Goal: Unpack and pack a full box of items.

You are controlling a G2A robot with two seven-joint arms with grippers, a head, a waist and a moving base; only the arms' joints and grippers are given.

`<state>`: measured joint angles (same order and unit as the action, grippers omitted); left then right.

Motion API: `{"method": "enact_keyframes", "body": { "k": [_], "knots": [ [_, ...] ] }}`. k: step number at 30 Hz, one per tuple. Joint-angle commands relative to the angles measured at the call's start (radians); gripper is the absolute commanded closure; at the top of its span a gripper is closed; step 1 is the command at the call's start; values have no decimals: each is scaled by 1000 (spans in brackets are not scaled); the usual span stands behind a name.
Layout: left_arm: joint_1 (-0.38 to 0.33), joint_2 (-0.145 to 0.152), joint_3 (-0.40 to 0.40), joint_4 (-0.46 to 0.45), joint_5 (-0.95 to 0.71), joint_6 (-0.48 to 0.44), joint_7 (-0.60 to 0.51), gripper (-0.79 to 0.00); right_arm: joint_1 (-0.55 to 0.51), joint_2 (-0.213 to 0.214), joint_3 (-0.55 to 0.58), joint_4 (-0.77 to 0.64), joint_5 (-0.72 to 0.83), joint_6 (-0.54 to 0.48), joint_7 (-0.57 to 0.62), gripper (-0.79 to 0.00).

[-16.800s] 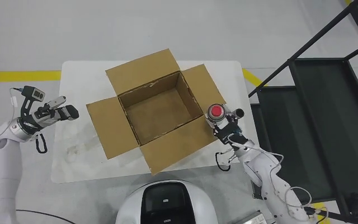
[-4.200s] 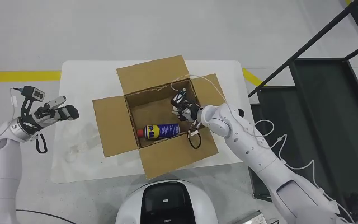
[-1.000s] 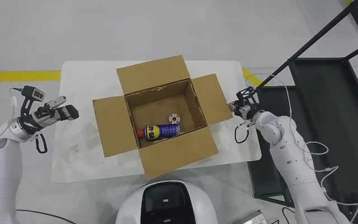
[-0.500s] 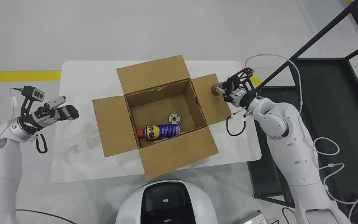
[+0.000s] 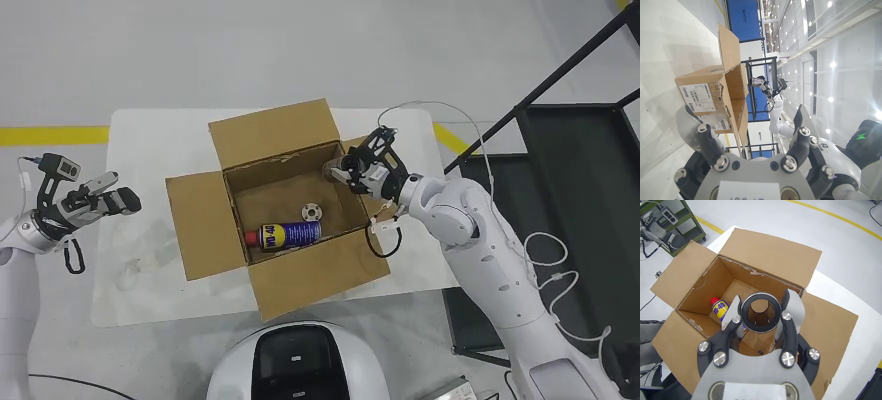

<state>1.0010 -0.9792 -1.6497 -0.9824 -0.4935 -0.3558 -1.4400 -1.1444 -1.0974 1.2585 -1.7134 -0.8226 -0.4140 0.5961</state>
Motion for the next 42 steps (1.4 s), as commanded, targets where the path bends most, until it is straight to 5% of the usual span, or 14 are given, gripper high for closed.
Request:
{"method": "enact_keyframes", "body": {
  "k": [1, 14, 26, 35, 36, 38, 42],
  "knots": [
    [0, 0, 0, 0, 0, 0, 0, -785, 0, 0, 0, 0, 0, 0, 0, 0],
    [0, 0, 0, 0, 0, 0, 0, -785, 37, -7, -75, 43, -57, -72, -3, 0],
    [0, 0, 0, 0, 0, 0, 0, -785, 352, -133, -495, 450, -96, -140, -60, 0],
    [0, 0, 0, 0, 0, 0, 0, -785, 480, -210, -634, 642, -194, -156, -129, 0],
    [0, 0, 0, 0, 0, 0, 0, -785, 489, -216, -641, 655, -198, -158, -129, -179],
    [0, 0, 0, 0, 0, 0, 0, -785, 503, -227, -650, 680, -192, -162, -131, -785],
    [0, 0, 0, 0, 0, 0, 0, -785, 523, -246, -660, 722, -173, -171, -130, -785]
  ]
}}
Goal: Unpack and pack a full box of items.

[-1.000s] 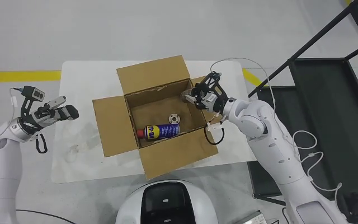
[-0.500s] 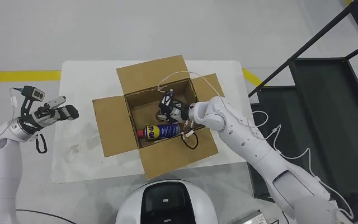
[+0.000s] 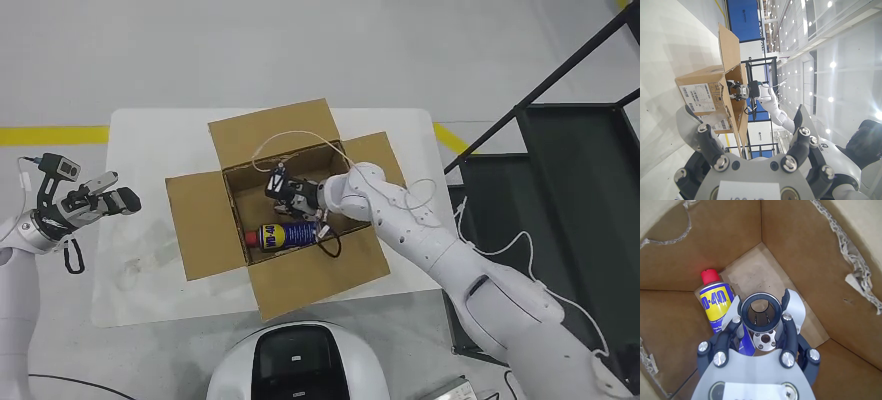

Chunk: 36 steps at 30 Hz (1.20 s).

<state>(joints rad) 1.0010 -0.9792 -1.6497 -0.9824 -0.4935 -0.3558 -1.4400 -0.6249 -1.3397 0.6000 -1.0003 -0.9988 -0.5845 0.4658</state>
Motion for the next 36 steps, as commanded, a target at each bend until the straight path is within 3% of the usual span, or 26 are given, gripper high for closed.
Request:
{"method": "enact_keyframes", "body": {
  "k": [1, 6, 11, 18, 25, 36],
  "knots": [
    [0, 0, 0, 0, 0, 0, 0, -785, 7, -7, -2, 16, 6, 0, -2, -785],
    [0, 0, 0, 0, 0, 0, 0, -785, 20, -12, 26, 8, 48, -11, -16, -785],
    [23, 0, 15, -29, 21, 32, 37, -785, -5, 27, 148, -111, 147, -29, 28, -785],
    [24, -1, 56, 13, 11, 72, 31, -785, -168, 118, 417, -438, 313, 32, 259, -785],
    [-23, -21, 140, 105, -36, 80, 14, -785, -346, 175, 645, -689, 452, 196, 476, -785],
    [-101, -71, 270, 190, -133, 44, 30, -785, -355, 177, 653, -696, 458, 204, 480, -785]
  ]
}}
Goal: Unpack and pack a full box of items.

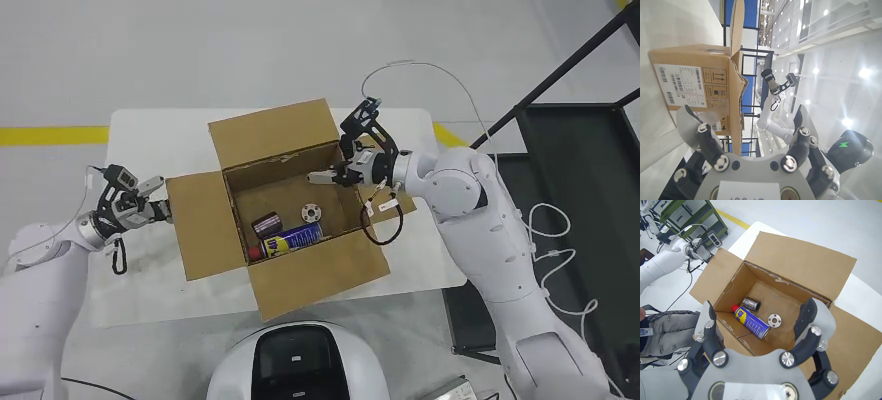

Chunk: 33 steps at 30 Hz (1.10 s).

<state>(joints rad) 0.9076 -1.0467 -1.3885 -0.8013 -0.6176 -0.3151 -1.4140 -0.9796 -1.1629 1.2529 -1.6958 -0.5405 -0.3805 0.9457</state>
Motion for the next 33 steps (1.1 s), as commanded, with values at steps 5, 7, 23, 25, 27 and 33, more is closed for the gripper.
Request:
{"method": "enact_keyframes", "body": {
  "k": [5, 7, 23, 25, 27, 33],
  "knots": [
    [-39, -15, 28, 11, -68, 22, -27, -785, -29, 3, 18, 0, 30, 50, -25, -785],
    [-45, -17, 28, 4, -94, 33, -48, -785, -44, 8, 49, -1, 55, 82, -18, -785],
    [-131, -64, 150, -71, -155, 26, -99, -785, -199, 58, 282, 53, -46, 243, -6, -785],
    [-143, -75, 179, -69, -158, 18, -104, -785, -204, 57, 272, 74, -39, 255, -13, -785],
    [-152, -86, 208, -57, -162, 14, -91, -785, -206, 56, 270, 102, -45, 293, -42, -785],
    [-158, -116, 270, -28, -183, 3, -59, -785, -247, 49, 279, 143, 60, 376, -110, -785]
  ]
}}
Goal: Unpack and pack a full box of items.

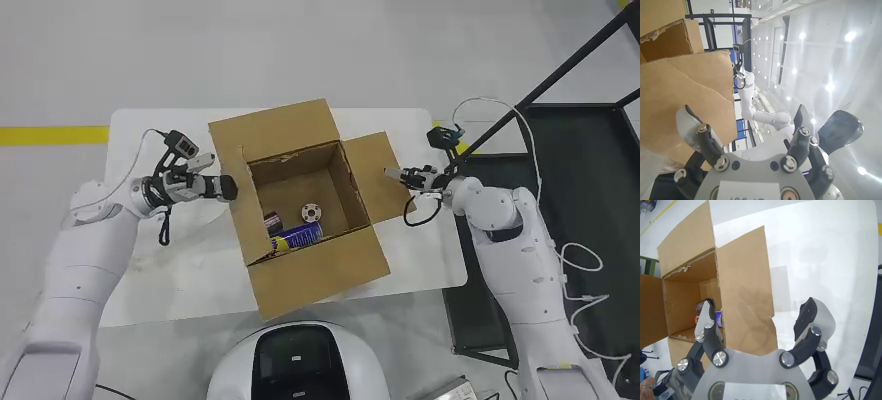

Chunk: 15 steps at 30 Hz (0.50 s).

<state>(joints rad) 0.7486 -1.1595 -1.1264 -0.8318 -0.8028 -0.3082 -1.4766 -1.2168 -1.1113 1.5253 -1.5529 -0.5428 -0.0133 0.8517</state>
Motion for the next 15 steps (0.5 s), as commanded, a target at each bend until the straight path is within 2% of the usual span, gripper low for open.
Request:
{"method": "enact_keyframes", "body": {
  "k": [1, 5, 15],
  "knots": [
    [1, -6, 15, 4, 6, -6, 5, -785, -21, -3, 11, 1, 96, 10, -22, -785],
    [2, -12, 32, 3, 25, -16, 1, -785, -59, -1, 34, -19, 161, 1, -12, -785],
    [1, -11, 29, 11, 61, -27, 7, -785, -128, 3, 77, -105, 400, -98, 32, -785]
  ]
}}
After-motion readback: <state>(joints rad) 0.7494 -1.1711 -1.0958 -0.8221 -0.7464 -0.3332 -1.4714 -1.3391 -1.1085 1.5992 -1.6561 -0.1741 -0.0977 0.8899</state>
